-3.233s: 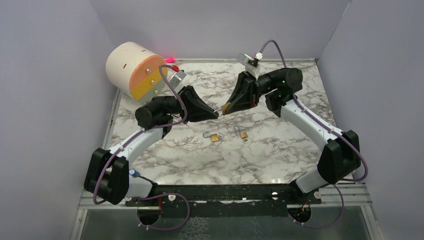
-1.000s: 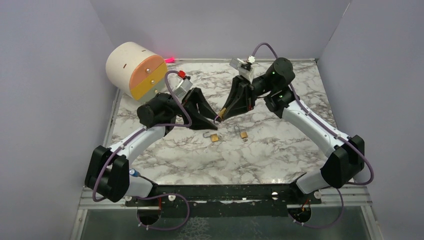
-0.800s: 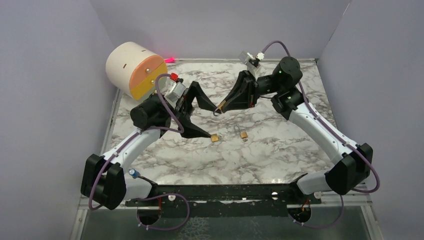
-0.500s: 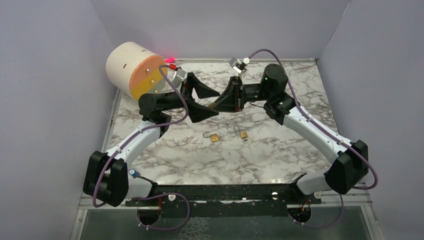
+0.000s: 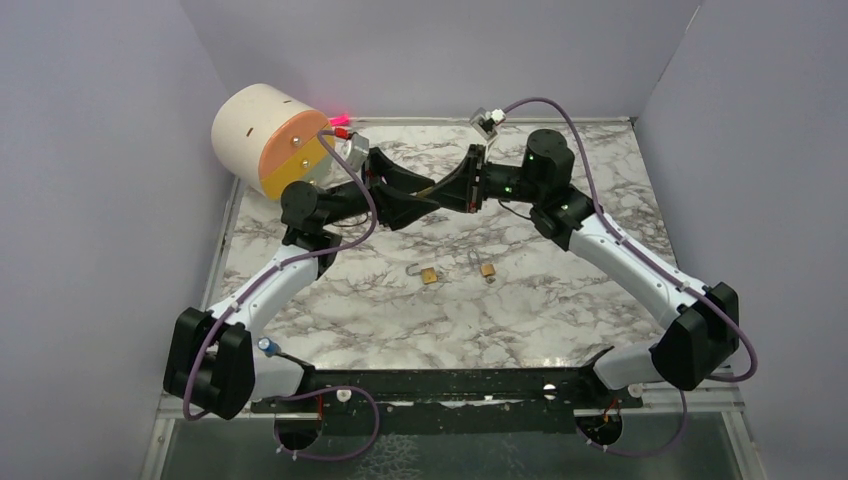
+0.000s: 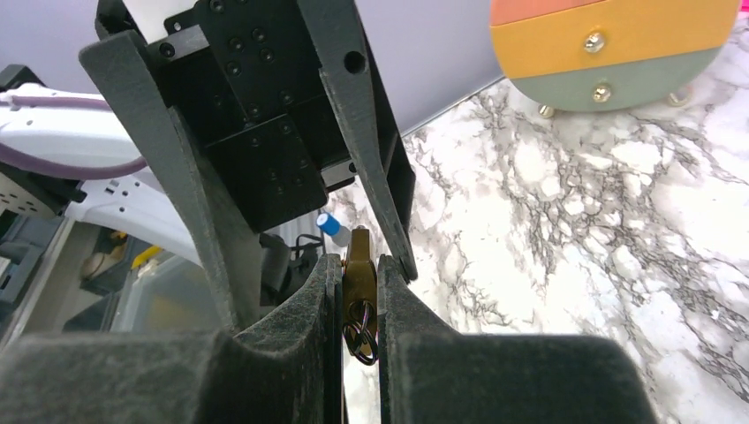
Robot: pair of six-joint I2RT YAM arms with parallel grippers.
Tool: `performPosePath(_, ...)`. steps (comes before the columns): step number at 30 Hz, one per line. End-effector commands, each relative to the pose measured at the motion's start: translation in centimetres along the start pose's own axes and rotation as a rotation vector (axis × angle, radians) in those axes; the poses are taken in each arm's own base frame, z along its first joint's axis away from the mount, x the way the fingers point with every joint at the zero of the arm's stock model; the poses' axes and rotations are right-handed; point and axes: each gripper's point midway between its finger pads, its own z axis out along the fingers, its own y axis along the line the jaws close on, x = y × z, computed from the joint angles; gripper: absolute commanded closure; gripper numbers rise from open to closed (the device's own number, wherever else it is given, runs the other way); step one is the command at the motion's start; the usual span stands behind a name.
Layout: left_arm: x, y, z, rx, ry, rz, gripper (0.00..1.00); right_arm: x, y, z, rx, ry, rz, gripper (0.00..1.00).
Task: Lock with the key
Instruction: Lock the lock.
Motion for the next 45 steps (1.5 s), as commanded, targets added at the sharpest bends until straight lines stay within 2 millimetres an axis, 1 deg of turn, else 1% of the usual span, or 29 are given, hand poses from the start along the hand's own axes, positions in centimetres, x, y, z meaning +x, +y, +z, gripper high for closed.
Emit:
performPosePath(1,-0.3,0.1,-1.1,-0.048,0.010,0.067,0.42,-3.0,-1.1,-1.9,0.140,-0.112,-0.036,0.99)
performPosePath(3,-0.5,0.3,-1.9,-0.068,0.013,0.075,0.42,-3.6,-1.8,-2.7,0.162,-0.131,-0.027,0.99)
performPosePath(6,-0.9,0.7,-3.0,-0.098,0.010,0.084,0.42,-3.8,-1.3,-2.9,0.118,-0.123,-0.030,0.99)
performPosePath(7,-1.1,0.8,-3.1,-0.102,0.008,0.087,0.45,-3.8,-0.9,-2.8,0.089,-0.118,-0.031,0.99)
performPosePath(9,-1.2,0.7,-3.1,-0.098,0.010,0.086,0.55,-3.7,-0.1,-2.7,0.041,-0.112,-0.032,0.99)
performPosePath(11,-1.2,0.7,-2.9,-0.089,0.015,0.072,0.57,-3.5,0.4,-2.6,0.001,-0.104,-0.031,0.99)
performPosePath(12,-1.2,0.7,-2.9,-0.083,0.020,0.065,0.56,-3.4,0.4,-2.5,-0.006,-0.101,-0.029,0.99)
performPosePath(14,-1.1,0.6,-2.6,-0.070,0.024,0.060,0.48,-3.3,0.4,-2.4,-0.016,-0.096,-0.027,0.99)
performPosePath(18,-0.8,0.9,-2.4,-0.068,0.028,0.052,0.43,-3.4,0.6,-2.3,-0.031,-0.094,-0.029,0.99)
performPosePath(24,-0.8,0.8,-2.0,-0.056,0.026,0.049,0.42,-3.3,1.4,-2.3,-0.087,-0.087,-0.035,0.99)
performPosePath(31,-0.5,-0.1,-1.1,0.007,0.028,0.016,0.43,-2.9,1.3,-2.1,-0.098,-0.079,-0.028,0.99)
performPosePath(32,-0.5,-0.1,-1.1,0.012,0.028,0.016,0.50,-2.9,1.3,-2.1,-0.099,-0.079,-0.028,0.99)
performPosePath(33,-0.4,-0.1,-1.0,0.016,0.027,0.020,0.63,-2.8,1.3,-2.1,-0.099,-0.077,-0.028,0.99)
performPosePath(35,-0.5,0.1,-1.1,0.003,0.016,0.022,1.00,-2.8,1.3,-2.2,-0.098,-0.074,-0.031,0.99)
performPosePath(42,-1.1,0.1,-1.4,-0.015,-0.018,0.049,1.00,-2.4,1.1,-2.3,-0.082,-0.054,-0.046,0.99)
performPosePath(43,-1.2,0.1,-1.5,-0.016,-0.019,0.054,1.00,-2.4,0.9,-2.4,-0.067,-0.049,-0.055,0.89)
performPosePath(44,-1.3,0.1,-1.5,-0.016,-0.021,0.058,1.00,-2.5,0.7,-2.5,-0.043,-0.047,-0.067,0.66)
performPosePath(45,-1.4,0.1,-1.6,-0.020,-0.023,0.062,1.00,-2.8,0.3,-2.7,-0.006,-0.055,-0.087,0.54)
